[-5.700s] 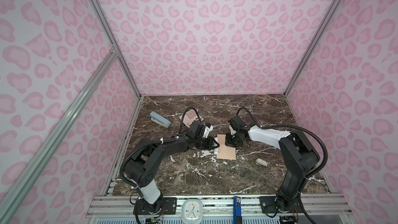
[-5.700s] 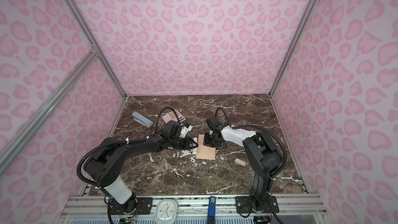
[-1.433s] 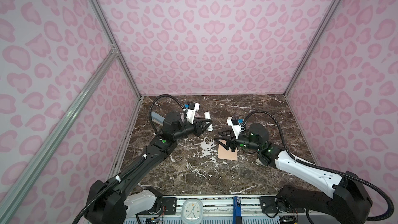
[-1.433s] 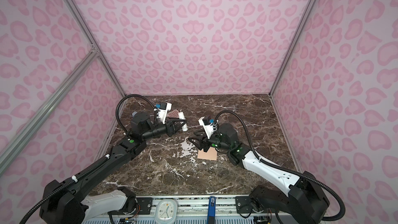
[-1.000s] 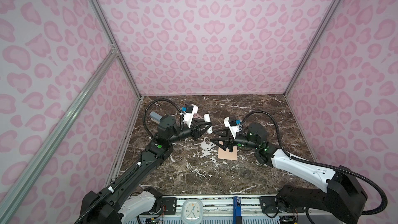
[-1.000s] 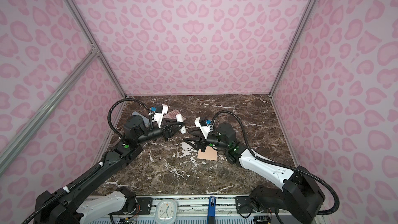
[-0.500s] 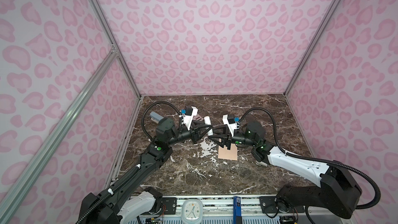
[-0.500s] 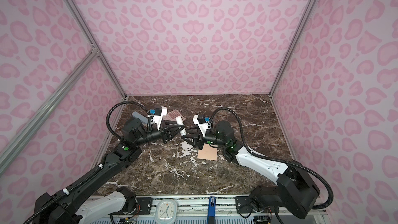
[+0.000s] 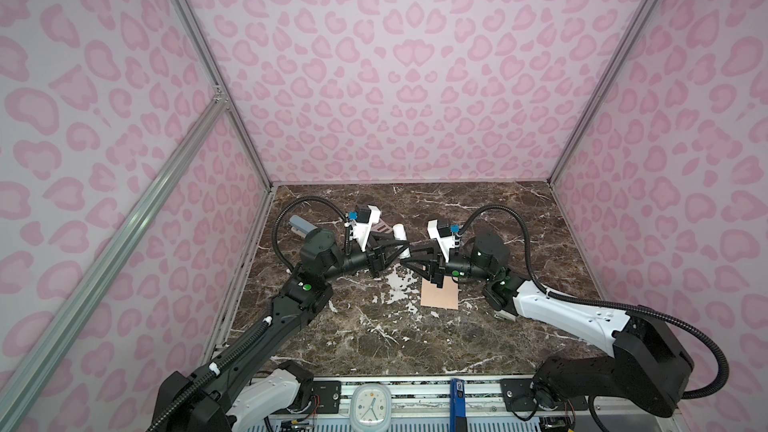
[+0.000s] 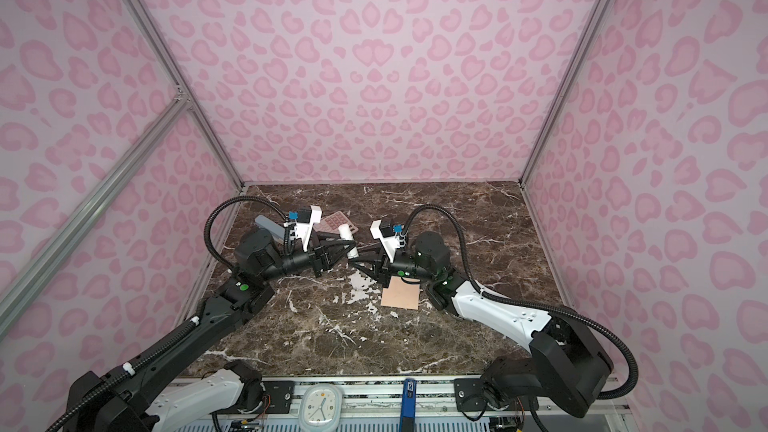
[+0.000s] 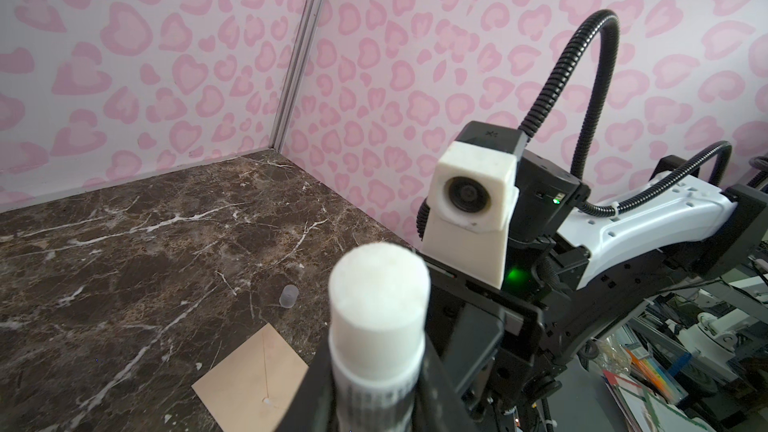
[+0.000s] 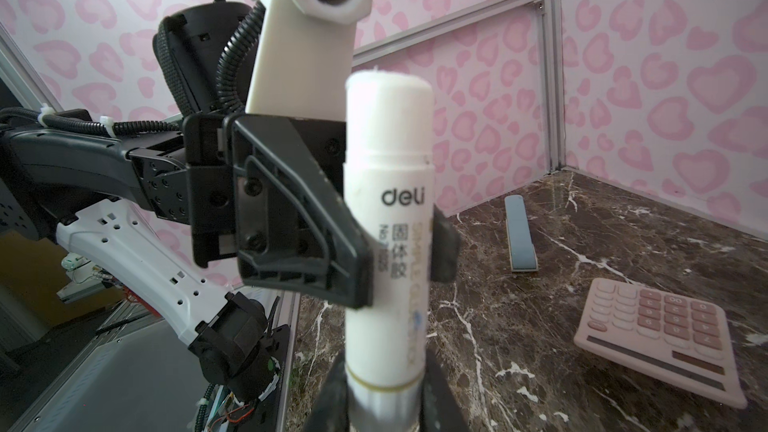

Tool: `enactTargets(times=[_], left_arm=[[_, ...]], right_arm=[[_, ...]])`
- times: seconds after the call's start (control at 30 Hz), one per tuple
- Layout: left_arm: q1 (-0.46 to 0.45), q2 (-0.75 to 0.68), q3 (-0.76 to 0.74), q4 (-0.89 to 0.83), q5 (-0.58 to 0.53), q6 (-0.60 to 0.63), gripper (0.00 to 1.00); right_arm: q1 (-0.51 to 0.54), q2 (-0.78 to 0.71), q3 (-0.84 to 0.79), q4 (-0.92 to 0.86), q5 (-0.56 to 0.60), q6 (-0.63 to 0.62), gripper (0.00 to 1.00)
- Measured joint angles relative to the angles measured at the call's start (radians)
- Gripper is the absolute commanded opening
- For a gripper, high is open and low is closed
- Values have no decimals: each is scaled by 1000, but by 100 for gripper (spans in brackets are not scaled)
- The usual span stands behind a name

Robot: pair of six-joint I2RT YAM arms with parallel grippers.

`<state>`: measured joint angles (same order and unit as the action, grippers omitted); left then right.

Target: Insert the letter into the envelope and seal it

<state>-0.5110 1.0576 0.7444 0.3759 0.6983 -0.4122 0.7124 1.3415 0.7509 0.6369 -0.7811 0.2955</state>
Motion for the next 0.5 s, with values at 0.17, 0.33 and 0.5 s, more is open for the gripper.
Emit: enactTargets(times=[0.17,0.33,0.5], left_arm=[[-3,4,-1,14,-3,-4,5],[-5,6,-3,18,-14,-4,5],[-7,6,-3,21,-26,-3,4]], right_arm=[[3,0,6,-3,8,0,29],[6,0,8,-15,19,-2,24],[17,-9,18,-45,51,-22,22]])
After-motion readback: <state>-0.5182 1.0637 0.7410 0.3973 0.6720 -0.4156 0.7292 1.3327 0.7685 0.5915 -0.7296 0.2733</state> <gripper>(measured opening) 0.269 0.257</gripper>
